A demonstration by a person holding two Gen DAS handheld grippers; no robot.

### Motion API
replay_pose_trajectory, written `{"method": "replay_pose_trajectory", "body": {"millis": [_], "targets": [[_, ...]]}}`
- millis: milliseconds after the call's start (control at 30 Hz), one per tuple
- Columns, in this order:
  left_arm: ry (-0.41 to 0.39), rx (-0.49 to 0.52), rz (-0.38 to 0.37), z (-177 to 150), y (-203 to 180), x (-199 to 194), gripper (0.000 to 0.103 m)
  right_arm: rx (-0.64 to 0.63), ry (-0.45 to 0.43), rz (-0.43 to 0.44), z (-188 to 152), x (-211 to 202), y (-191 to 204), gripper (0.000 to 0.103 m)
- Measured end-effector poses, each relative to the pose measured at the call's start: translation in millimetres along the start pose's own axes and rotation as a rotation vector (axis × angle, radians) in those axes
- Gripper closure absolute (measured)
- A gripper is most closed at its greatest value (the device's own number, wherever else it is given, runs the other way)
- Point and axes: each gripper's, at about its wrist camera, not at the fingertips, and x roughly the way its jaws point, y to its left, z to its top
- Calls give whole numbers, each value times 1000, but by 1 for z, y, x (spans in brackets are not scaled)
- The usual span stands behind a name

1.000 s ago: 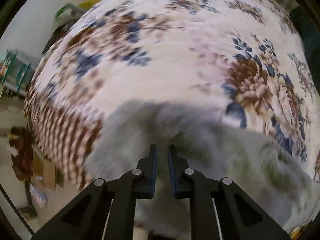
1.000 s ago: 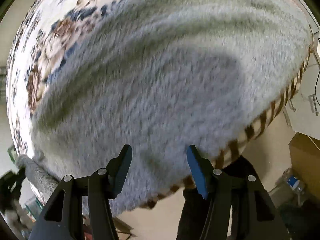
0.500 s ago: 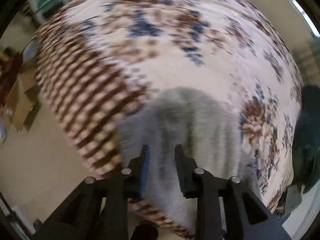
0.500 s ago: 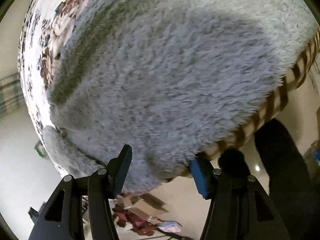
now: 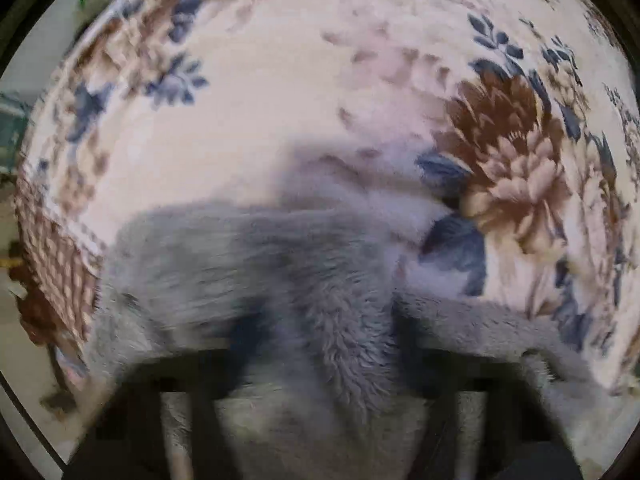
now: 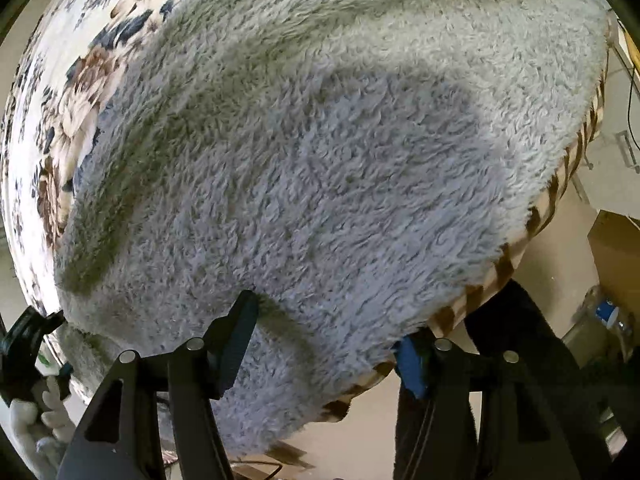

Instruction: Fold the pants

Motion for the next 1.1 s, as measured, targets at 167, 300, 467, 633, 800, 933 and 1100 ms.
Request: {"method": "replay_pose_trajectory", "body": {"millis": [167, 300, 467, 633, 800, 933, 1100], "targets": [[-161, -72, -127, -37, 54, -44, 95, -34, 9, 10, 0, -4, -11, 37], [-219, -189, -173, -83, 118, -74, 95, -62, 21, 31, -10, -8, -16, 37], [-156, -359, -177, -136, 179, -56, 96, -139, 28, 43, -32, -15, -15, 37], [-67, -462, -261, -157, 199, -19, 93, -136, 62, 83, -43, -12, -22, 37], [-99, -566, -401, -166, 217, -36, 81, -70, 97, 186, -52, -8, -33, 37], [-192, -633, -428, -167, 236, -56, 50, -32, 103, 215, -62, -2, -38, 53], [-98, -551, -331, -139, 227, -17, 44, -59, 79, 194, -67, 3, -28, 81]]}}
